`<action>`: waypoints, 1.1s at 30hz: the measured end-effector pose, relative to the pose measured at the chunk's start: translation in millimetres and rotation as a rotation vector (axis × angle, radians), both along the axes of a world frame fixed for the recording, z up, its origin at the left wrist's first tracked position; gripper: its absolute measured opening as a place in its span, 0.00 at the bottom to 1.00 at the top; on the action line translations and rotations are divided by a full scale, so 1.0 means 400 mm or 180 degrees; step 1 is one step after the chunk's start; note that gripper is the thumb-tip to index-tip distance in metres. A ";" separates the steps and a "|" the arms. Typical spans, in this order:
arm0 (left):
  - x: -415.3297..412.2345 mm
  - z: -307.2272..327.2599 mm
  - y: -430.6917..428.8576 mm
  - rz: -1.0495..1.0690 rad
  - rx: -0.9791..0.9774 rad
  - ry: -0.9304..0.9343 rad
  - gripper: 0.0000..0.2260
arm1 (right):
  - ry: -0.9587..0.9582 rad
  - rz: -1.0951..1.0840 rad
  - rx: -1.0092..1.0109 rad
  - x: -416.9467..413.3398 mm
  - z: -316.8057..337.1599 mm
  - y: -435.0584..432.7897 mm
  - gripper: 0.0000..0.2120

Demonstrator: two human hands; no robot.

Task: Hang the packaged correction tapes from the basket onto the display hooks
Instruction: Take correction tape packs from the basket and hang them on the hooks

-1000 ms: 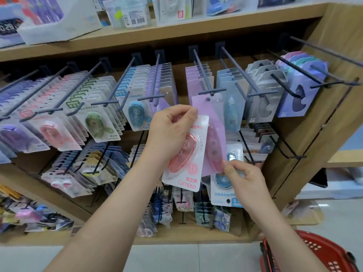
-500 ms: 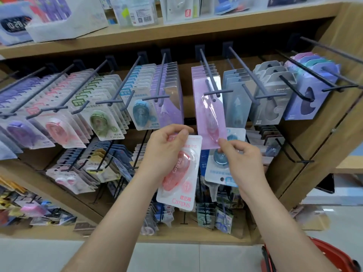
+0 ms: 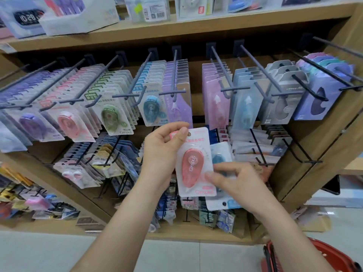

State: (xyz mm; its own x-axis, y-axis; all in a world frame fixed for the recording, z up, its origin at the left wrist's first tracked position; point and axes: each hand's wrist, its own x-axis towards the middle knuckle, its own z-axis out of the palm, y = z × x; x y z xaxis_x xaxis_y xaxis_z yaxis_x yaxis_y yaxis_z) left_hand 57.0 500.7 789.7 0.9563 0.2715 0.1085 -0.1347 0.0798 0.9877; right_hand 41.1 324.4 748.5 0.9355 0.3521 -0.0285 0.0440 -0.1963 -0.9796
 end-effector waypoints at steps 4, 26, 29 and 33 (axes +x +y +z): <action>-0.025 0.006 0.024 -0.0096 -0.0691 0.0004 0.03 | -0.0158 0.0033 -0.0108 -0.006 -0.026 0.041 0.09; -0.188 0.056 0.539 0.0665 -0.1022 0.0086 0.06 | -0.0549 0.0297 -0.0430 -0.113 0.001 0.573 0.19; -0.142 0.077 0.577 0.0744 -0.0819 0.0054 0.06 | -0.0622 0.0181 -0.0436 -0.097 0.016 0.622 0.17; -0.083 0.092 0.622 0.0896 -0.0575 -0.0129 0.07 | -0.0561 0.0061 -0.0552 -0.065 0.030 0.667 0.15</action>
State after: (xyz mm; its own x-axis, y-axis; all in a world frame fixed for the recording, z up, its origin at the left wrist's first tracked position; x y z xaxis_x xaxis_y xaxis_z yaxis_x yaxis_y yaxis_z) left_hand 24.0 749.7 826.6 0.8369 0.5427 0.0709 -0.2152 0.2071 0.9544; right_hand 14.9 591.3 760.5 0.9246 0.3739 0.0730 0.2166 -0.3582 -0.9082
